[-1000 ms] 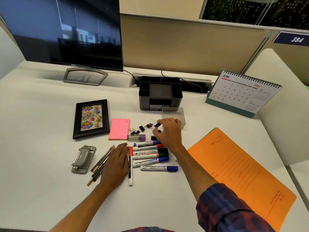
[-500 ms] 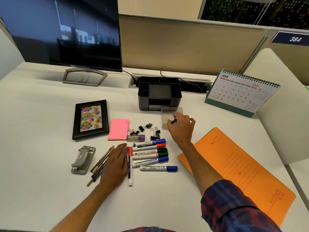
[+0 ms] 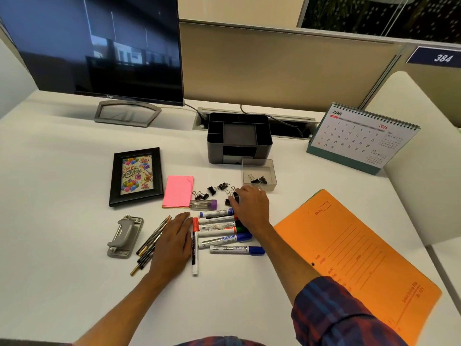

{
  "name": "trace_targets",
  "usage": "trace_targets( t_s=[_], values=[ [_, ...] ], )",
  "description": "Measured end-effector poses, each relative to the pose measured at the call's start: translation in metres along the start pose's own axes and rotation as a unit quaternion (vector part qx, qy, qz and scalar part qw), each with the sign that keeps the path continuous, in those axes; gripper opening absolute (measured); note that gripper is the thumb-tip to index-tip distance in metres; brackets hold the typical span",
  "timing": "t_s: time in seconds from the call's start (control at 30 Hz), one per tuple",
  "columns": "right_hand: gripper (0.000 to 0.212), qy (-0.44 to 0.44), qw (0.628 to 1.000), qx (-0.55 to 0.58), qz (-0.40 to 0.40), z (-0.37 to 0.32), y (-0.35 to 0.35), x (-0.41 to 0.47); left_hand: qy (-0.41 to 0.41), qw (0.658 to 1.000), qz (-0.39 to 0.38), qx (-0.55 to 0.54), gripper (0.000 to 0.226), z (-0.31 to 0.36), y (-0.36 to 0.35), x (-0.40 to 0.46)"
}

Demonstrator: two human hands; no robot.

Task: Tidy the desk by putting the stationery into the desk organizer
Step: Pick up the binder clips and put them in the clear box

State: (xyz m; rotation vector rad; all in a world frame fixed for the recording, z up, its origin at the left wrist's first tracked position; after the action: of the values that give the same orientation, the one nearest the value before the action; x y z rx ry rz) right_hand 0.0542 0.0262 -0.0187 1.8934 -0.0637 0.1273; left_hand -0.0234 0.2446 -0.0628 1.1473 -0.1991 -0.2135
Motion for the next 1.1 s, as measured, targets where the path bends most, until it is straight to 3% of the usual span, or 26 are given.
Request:
trace_targets(
  t_s=[0.33, 0.6, 0.93, 1.1],
  values=[
    [0.032, -0.056, 0.996, -0.038, -0.054, -0.012, 0.000, 0.009, 0.005, 1.000, -0.002, -0.004, 0.051, 0.000, 0.001, 0.000],
    [0.026, -0.065, 0.996, 0.002, -0.063, -0.012, 0.000, 0.010, 0.002, 1.000, 0.001, -0.008, 0.051, 0.003, 0.003, 0.000],
    [0.005, -0.134, 0.972, 0.174, -0.083, 0.002, -0.011, 0.015, 0.007, 1.000, -0.001, 0.003, 0.053, 0.003, 0.004, -0.001],
    [0.023, -0.136, 0.960, 0.232, -0.078, 0.006, -0.012, 0.017, 0.006, 1.000, 0.001, 0.002, 0.052, 0.004, 0.004, -0.001]
  ],
)
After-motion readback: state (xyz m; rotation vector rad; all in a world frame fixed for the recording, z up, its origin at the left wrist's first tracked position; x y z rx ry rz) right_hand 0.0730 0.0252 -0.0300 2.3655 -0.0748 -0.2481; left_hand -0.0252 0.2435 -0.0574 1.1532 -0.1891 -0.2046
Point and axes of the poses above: each hand's wrist, its own x-axis towards the middle knuckle, its own y-axis out of the back of the hand, z = x × y, the point moved 7 cm from there along x, towards the middle knuckle, and after that the axes turned 5 degrees about -z, right-handed, at the moved point
